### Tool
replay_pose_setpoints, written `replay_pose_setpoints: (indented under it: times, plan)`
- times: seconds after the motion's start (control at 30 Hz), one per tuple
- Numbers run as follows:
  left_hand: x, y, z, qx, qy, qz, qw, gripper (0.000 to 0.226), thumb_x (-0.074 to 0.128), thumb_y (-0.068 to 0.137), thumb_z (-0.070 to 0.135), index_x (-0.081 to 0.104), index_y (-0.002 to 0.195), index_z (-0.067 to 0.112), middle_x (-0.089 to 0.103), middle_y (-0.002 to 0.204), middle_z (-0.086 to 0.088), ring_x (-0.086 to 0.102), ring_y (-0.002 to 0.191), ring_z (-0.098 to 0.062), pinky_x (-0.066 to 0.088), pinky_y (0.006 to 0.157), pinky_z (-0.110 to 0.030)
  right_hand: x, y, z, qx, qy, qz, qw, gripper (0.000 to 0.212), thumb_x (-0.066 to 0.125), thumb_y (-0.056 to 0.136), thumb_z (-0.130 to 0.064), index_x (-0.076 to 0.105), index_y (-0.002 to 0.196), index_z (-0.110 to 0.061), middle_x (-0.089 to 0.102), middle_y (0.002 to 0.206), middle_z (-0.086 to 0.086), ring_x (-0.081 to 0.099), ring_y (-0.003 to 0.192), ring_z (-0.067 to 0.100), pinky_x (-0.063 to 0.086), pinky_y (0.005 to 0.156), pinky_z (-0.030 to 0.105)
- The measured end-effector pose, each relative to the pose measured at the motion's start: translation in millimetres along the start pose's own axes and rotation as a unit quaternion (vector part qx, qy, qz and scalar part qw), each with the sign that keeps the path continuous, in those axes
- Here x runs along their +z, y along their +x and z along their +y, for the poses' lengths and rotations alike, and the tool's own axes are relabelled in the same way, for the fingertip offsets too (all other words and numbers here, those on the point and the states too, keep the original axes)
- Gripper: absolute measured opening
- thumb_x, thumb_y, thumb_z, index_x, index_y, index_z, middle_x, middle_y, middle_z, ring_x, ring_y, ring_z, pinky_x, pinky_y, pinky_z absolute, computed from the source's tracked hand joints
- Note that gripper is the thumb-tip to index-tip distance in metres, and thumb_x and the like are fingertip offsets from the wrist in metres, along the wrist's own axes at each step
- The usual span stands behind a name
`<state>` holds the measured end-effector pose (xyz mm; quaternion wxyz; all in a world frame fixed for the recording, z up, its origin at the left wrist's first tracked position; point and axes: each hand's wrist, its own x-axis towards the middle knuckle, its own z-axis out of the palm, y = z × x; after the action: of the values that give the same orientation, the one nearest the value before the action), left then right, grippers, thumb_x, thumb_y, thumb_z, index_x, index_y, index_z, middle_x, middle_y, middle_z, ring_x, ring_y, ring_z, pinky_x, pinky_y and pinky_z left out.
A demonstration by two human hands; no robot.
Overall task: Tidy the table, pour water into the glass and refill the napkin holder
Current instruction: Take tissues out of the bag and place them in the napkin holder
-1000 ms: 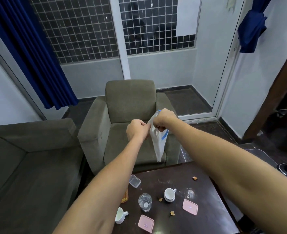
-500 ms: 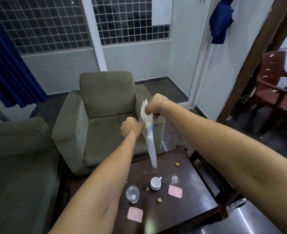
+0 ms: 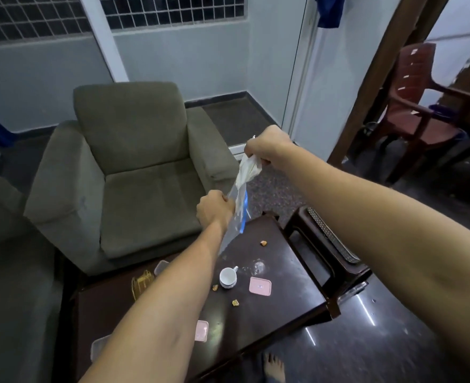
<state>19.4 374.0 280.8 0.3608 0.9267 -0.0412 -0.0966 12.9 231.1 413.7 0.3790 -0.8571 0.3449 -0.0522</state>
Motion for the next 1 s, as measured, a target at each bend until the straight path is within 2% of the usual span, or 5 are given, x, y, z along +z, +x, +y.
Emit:
replay_pose_setpoints:
  times: [0.1, 0.3, 0.57, 0.73, 1.0]
  plan:
    - [25, 15, -3, -0.023, -0.019, -0.020, 0.999, 0.024, 0.059, 0.087, 0.028, 0.076, 0.088, 0.010, 0.076, 0.095, -0.016, 0.068, 0.097, -0.040, 0.058, 0.083, -0.039, -8, 19, 23, 0.011, 0.025, 0.000, 1.000, 0.018, 0.069, 0.072, -0.014, 0.055, 0.062, -0.012, 0.052, 0.059, 0.002, 0.048, 0.045, 0.019, 0.034, 0.042, 0.021]
    - [82, 45, -7, -0.053, -0.028, -0.046, 0.997, 0.025, 0.058, 0.089, 0.027, 0.077, 0.091, 0.010, 0.077, 0.096, -0.017, 0.073, 0.092, -0.039, 0.060, 0.087, -0.042, -3, 61, 76, 0.014, 0.115, 0.000, 0.993, 0.006, 0.071, 0.071, -0.012, 0.074, 0.067, -0.008, 0.060, 0.052, -0.002, 0.053, 0.041, 0.013, 0.040, 0.041, 0.017]
    - [168, 70, -26, -0.049, 0.052, -0.054, 0.996, 0.020, 0.058, 0.090, 0.025, 0.076, 0.089, 0.016, 0.074, 0.099, -0.015, 0.067, 0.097, -0.042, 0.056, 0.082, -0.040, 36, 112, 151, 0.014, 0.119, -0.035, 0.992, 0.008, 0.066, 0.073, -0.013, 0.064, 0.065, -0.011, 0.055, 0.062, 0.005, 0.051, 0.054, 0.020, 0.043, 0.053, 0.032]
    - [223, 71, -54, -0.043, 0.099, -0.079, 0.991, 0.022, 0.061, 0.094, 0.035, 0.075, 0.096, 0.018, 0.074, 0.106, -0.014, 0.068, 0.104, -0.040, 0.057, 0.086, -0.042, 54, 132, 189, 0.010, 0.120, -0.045, 0.992, 0.023, 0.066, 0.077, -0.015, 0.066, 0.079, 0.008, 0.057, 0.067, 0.006, 0.054, 0.060, 0.020, 0.046, 0.057, 0.036]
    - [287, 58, -86, -0.062, 0.063, -0.165, 0.982, 0.022, 0.073, 0.090, 0.041, 0.074, 0.100, 0.021, 0.078, 0.102, -0.005, 0.071, 0.104, -0.032, 0.056, 0.089, -0.036, 71, 146, 224, 0.009, 0.129, -0.083, 0.988, 0.015, 0.067, 0.082, -0.013, 0.071, 0.079, 0.001, 0.064, 0.069, 0.005, 0.058, 0.059, 0.016, 0.047, 0.055, 0.030]
